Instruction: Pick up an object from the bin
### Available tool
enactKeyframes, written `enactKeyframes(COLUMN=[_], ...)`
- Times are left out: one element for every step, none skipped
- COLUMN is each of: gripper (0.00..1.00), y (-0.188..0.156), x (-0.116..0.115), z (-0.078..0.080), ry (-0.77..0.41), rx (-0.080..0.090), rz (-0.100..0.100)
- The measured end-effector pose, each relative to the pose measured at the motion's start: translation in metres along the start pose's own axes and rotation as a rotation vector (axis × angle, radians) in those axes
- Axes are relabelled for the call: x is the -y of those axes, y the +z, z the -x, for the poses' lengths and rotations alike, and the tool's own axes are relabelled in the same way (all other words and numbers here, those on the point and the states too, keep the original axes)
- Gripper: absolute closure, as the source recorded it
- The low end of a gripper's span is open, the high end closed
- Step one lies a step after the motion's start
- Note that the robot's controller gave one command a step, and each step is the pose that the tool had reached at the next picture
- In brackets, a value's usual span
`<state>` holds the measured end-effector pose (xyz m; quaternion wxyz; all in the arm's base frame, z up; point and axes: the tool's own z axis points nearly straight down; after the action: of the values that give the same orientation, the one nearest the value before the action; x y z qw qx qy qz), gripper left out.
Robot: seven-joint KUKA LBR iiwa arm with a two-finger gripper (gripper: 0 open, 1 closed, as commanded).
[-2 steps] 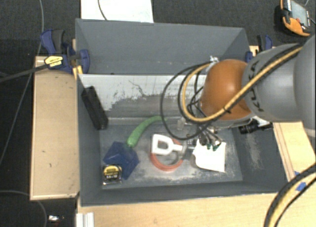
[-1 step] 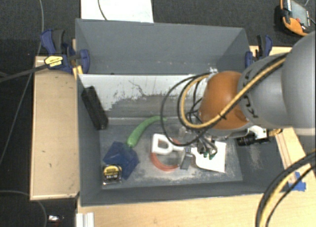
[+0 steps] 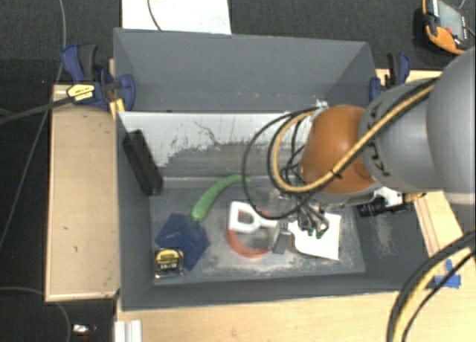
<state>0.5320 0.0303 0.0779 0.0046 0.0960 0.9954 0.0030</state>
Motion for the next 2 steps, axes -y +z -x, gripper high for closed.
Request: enactKeyframes(gripper=[0.00, 1.00], y=[0.007, 0.003], x=[-0.017, -0.002], z=[-0.033, -0.018], ry=[-0.177, 0.001], rx=[0.001, 0.017], rz=[0.001, 0.004])
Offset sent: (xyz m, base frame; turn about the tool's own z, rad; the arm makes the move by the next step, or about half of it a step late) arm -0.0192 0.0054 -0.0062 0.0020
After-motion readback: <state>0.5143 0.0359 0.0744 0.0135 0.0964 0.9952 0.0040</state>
